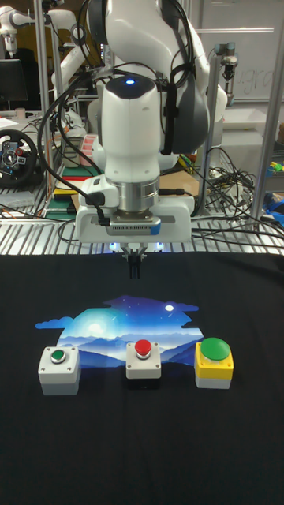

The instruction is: Press three buttons from left to right in sequence

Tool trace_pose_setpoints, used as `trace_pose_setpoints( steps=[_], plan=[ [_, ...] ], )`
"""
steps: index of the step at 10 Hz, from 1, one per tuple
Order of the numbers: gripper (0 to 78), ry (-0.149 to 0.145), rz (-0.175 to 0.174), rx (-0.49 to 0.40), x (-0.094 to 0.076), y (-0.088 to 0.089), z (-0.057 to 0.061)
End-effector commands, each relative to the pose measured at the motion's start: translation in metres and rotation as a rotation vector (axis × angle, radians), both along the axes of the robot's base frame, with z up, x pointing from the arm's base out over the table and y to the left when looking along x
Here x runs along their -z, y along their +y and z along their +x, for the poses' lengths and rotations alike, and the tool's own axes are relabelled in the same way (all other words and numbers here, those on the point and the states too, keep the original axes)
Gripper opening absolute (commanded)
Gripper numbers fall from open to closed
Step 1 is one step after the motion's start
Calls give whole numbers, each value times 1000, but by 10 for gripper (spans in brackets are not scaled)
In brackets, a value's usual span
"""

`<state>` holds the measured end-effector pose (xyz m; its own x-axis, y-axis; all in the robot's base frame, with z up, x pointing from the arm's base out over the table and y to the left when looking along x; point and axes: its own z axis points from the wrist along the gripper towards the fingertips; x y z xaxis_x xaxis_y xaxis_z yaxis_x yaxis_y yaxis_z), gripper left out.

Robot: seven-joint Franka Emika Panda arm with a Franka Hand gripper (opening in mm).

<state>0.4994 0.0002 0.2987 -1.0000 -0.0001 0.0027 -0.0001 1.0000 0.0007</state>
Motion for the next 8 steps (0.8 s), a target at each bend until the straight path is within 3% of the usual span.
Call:
trace_pose_setpoints(
  steps=[1,8],
  plan=[
    [0,1,-16,45,0,0,0],
    [0,6,-10,49,-3,3,1]
  ],
)
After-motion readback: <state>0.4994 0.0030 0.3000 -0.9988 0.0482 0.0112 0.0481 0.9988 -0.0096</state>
